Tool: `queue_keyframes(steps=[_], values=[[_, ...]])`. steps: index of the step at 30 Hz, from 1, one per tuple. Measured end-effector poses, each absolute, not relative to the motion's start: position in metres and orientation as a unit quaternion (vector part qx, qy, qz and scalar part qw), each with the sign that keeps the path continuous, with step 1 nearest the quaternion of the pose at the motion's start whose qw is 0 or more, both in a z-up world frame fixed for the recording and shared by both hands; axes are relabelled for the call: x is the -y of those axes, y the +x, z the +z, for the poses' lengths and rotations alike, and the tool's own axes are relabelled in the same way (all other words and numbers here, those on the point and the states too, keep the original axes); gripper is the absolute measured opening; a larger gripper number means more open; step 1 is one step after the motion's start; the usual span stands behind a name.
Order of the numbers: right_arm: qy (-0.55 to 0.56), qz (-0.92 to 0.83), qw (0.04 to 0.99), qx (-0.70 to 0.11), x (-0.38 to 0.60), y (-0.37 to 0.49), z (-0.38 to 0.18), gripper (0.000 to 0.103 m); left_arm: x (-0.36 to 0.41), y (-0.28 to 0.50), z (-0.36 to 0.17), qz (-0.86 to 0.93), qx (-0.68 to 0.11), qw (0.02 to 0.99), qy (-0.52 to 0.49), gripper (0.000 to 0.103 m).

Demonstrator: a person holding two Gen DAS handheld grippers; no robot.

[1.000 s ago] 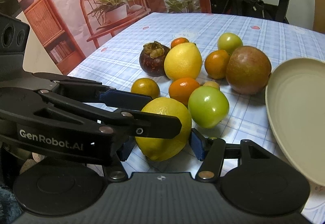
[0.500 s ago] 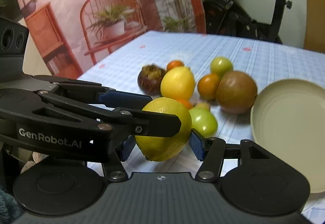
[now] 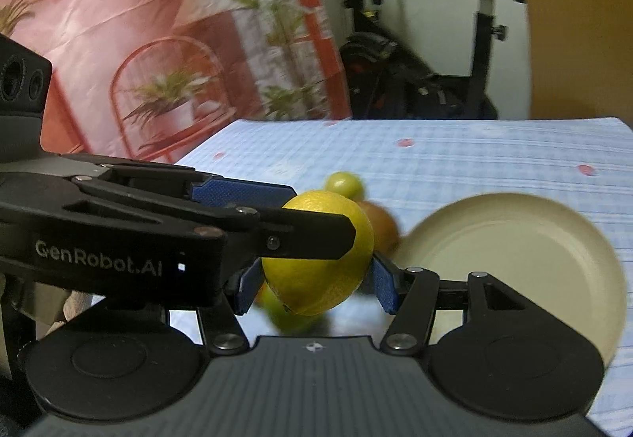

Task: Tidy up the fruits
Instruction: 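Carry the lemon over the beige plate and open the left gripper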

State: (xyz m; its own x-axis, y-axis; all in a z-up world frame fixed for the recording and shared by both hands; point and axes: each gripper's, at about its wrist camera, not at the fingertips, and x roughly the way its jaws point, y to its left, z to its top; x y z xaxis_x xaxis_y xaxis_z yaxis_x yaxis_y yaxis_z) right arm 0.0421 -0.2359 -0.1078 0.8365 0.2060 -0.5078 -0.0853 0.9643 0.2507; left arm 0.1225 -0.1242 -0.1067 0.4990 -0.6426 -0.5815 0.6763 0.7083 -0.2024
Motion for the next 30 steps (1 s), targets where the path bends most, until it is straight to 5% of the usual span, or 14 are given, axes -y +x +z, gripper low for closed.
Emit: queue_keyframes(steps=[30], values=[[0.131, -0.003, 0.94, -0.316, 0.305, 0.097, -0.142, 0.06, 0.197, 0.192, -0.154, -0.339, -0.396, 0.852, 0.058, 0.058]])
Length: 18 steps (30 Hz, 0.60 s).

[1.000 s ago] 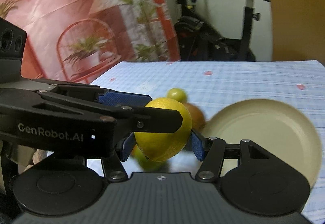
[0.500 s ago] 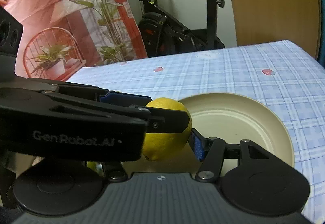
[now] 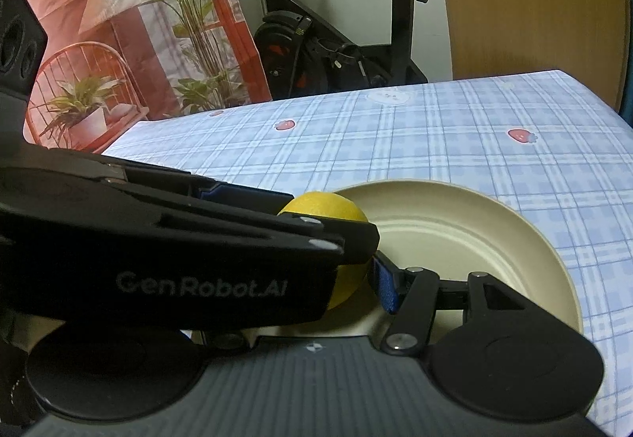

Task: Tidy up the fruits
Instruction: 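Carry the lemon over the beige plate and open the left gripper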

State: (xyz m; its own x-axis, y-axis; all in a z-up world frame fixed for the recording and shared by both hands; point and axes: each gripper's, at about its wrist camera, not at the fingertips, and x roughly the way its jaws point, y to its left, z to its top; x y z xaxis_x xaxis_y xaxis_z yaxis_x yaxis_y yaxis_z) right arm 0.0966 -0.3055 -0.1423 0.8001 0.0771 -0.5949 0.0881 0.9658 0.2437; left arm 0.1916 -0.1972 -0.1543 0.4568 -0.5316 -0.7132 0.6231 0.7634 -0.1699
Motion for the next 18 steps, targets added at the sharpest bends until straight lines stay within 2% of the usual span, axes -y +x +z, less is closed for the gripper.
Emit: queue_keyframes(steps=[4, 8, 18], values=[[0.126, -0.005, 0.94, -0.317, 0.303, 0.102, -0.142, 0.06, 0.192, 0.192, -0.151, -0.332, -0.393, 0.856, 0.054, 0.059], [0.123, -0.011, 0.939, -0.32, 0.303, 0.106, -0.139, 0.06, 0.185, 0.193, -0.146, -0.322, -0.386, 0.863, 0.048, 0.066], [0.111, -0.045, 0.949, -0.292, 0.292, 0.09, -0.116, 0.065, 0.15, 0.182, -0.121, -0.295, -0.362, 0.884, 0.02, 0.068]])
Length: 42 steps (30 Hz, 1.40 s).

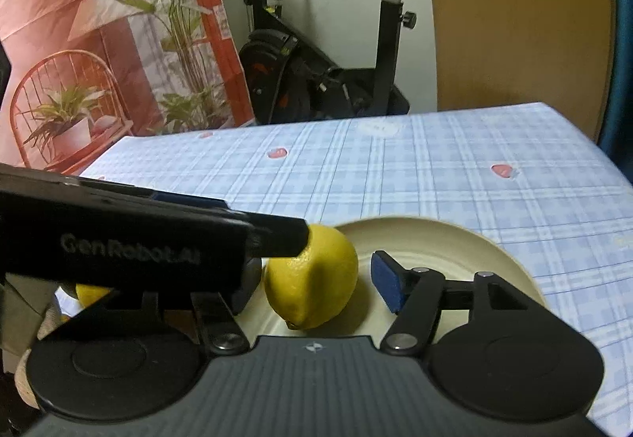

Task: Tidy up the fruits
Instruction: 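Carry the lemon over the beige plate and open the left gripper, then move the left tool back to the fruit pile toward an orange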

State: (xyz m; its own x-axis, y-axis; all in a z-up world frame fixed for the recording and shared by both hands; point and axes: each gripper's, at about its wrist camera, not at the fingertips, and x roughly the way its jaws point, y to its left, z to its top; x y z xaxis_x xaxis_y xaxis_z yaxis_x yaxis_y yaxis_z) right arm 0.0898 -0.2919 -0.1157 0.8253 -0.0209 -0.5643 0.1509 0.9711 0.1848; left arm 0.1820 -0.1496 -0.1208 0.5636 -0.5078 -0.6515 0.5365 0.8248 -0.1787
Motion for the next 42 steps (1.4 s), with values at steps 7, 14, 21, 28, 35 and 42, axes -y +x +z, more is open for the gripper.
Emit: queue_keyframes(steps=[7, 14, 21, 28, 35, 42], values=[[0.111, -0.048, 0.956, -0.266, 0.271, 0.075, -0.102, 0.065, 0.119, 0.165, -0.103, -0.241, -0.338, 0.909, 0.035, 0.072], [0.103, -0.057, 0.965, -0.233, 0.241, 0.061, -0.091, 0.065, 0.076, 0.147, -0.087, -0.18, -0.324, 0.927, 0.048, 0.076], [0.094, -0.026, 0.973, -0.211, 0.22, 0.052, -0.084, 0.065, 0.037, 0.128, -0.075, -0.153, -0.309, 0.938, 0.028, 0.078], [0.075, -0.008, 0.976, -0.204, 0.205, 0.051, -0.081, 0.069, 0.009, 0.119, -0.08, -0.121, -0.298, 0.947, 0.004, 0.079], [0.079, -0.003, 0.972, -0.22, 0.203, 0.053, -0.099, 0.069, 0.005, 0.109, -0.093, -0.116, -0.297, 0.948, 0.01, 0.078], [0.076, 0.0, 0.971, -0.228, 0.204, 0.054, -0.107, 0.069, 0.001, 0.109, -0.101, -0.12, -0.303, 0.945, -0.004, 0.078]])
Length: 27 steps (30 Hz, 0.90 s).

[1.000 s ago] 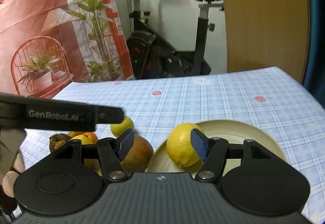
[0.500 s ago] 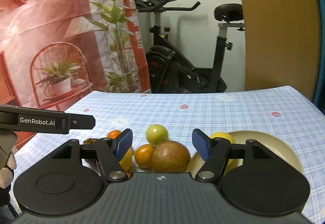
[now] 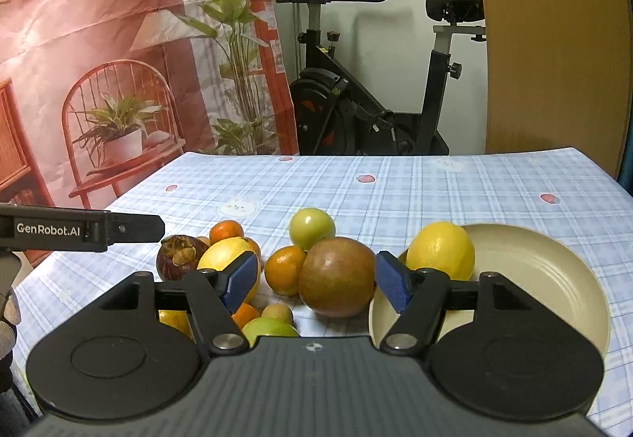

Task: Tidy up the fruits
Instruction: 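Move the left tool back to the fruit pile toward an orange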

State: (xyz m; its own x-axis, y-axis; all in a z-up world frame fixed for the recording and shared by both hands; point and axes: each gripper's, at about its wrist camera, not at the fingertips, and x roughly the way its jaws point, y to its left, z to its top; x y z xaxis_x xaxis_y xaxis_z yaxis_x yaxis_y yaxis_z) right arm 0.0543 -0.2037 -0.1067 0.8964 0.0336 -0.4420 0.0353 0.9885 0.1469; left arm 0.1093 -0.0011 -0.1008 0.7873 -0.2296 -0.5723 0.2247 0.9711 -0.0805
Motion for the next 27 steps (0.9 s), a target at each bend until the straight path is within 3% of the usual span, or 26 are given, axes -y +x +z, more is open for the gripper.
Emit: queue_keyframes(steps=[21, 27], values=[[0.075, 0.024, 0.965, -0.25, 0.202, 0.051, -0.122, 0.069, -0.006, 0.11, -0.106, -0.131, -0.318, 0.938, -0.034, 0.077], [0.073, 0.058, 0.957, -0.275, 0.194, 0.053, -0.13, 0.06, -0.013, 0.106, -0.108, -0.132, -0.329, 0.933, -0.054, 0.076]])
